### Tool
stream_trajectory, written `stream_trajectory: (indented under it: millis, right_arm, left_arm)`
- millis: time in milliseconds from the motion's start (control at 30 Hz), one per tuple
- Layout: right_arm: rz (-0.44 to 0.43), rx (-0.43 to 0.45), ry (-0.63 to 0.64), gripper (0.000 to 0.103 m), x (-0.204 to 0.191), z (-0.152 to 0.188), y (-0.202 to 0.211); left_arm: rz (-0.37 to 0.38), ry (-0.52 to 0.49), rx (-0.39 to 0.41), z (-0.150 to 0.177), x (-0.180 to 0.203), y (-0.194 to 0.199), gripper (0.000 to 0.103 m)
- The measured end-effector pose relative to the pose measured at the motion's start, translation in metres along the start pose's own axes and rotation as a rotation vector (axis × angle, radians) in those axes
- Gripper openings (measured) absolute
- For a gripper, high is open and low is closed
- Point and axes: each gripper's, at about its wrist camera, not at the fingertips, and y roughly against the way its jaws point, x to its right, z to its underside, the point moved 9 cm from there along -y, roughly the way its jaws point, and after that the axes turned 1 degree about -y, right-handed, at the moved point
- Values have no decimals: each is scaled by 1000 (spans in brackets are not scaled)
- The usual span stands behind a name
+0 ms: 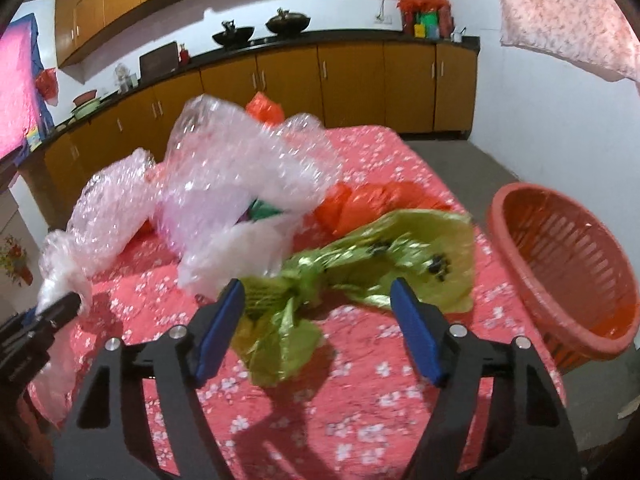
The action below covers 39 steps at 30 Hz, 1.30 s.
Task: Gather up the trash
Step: 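Carry the clear bag and green paw-print bag over the orange basket with both tools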
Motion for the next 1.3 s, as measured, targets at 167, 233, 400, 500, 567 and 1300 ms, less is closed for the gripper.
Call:
stream_trajectory:
  millis: [167,233,400,500,567,1300]
  right_arm:
    - [6,-82,31,38,-6,10,-24]
    - [-7,-107,22,21,-3,16,-27]
    - [6,-80,34,5,0,15,-19]
    - [19,-52,51,4,2,11,-8]
    - [27,-36,59,4,3,8,-1]
    - [107,54,8,4,93,-13,63]
  left_arm:
    - [-1,0,5,-7,4,-2,32]
    - [-1,-1,7,-7,5,-1,32]
    - [3,-6,17,-11,7,3,32]
    - [11,-14,29,-16,11,7,32]
    - [16,-23,39,-18,15,9,32]
    - [95,-119,80,-37,95,15,32]
